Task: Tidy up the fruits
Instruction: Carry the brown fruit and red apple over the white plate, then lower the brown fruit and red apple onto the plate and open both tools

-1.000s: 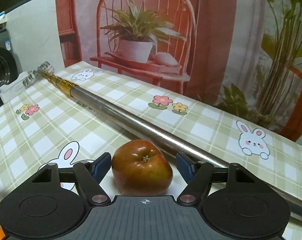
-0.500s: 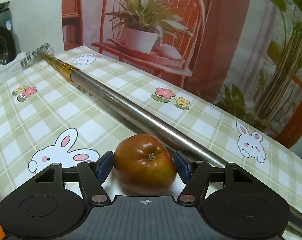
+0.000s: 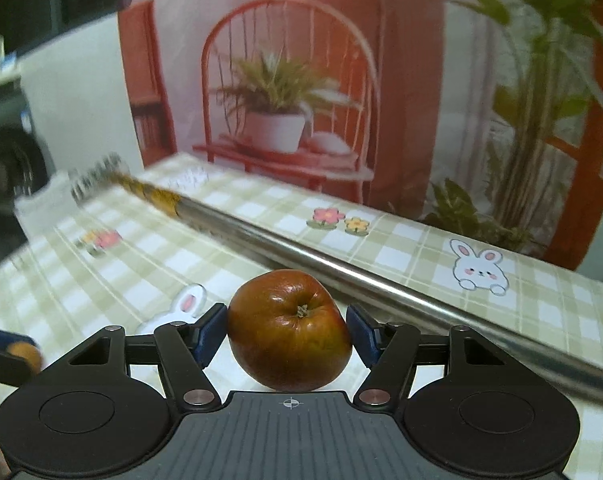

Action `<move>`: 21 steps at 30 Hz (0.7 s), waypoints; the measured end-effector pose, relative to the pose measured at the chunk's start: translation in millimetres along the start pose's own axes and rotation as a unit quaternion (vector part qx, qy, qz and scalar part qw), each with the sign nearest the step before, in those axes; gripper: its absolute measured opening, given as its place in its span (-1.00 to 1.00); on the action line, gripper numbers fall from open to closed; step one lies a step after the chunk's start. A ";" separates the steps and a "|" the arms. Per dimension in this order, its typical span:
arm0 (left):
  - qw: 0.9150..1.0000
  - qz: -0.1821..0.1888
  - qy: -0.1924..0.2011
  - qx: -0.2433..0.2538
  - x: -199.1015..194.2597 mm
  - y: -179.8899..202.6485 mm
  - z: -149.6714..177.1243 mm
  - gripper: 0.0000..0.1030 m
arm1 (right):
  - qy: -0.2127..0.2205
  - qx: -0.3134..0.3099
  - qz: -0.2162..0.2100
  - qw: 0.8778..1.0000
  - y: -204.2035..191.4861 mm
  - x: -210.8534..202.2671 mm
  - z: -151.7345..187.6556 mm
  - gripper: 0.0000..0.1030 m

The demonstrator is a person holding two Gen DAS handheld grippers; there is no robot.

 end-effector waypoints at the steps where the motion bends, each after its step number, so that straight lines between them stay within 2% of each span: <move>1: 1.000 0.001 -0.004 0.005 0.9 2.8 3.0 -0.44 | 0.009 0.010 0.000 1.000 -1.3 -10.8 1.7 0.18; 10: 0.998 0.018 -0.046 0.048 8.1 28.4 29.7 -0.44 | 0.059 0.084 0.018 0.995 -19.1 -88.9 40.0 0.18; 15: 0.995 0.015 -0.066 0.075 14.3 38.3 44.3 -0.44 | 0.076 0.138 0.019 0.987 -22.2 -112.8 59.7 0.18; 21: 0.992 0.008 -0.081 0.095 16.0 43.0 55.5 -0.44 | 0.075 0.155 0.019 0.985 -29.5 -123.5 79.1 0.18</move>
Point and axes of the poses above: each gripper's, at about its wrist camera, not at the fingertips, and x roughly the way its jaws point, y to its right, z to its underside, the point moved 8 cm from there along x, roughly the way its jaws point, and after that the axes turned 15 degrees about -x, right-handed, at the moved point
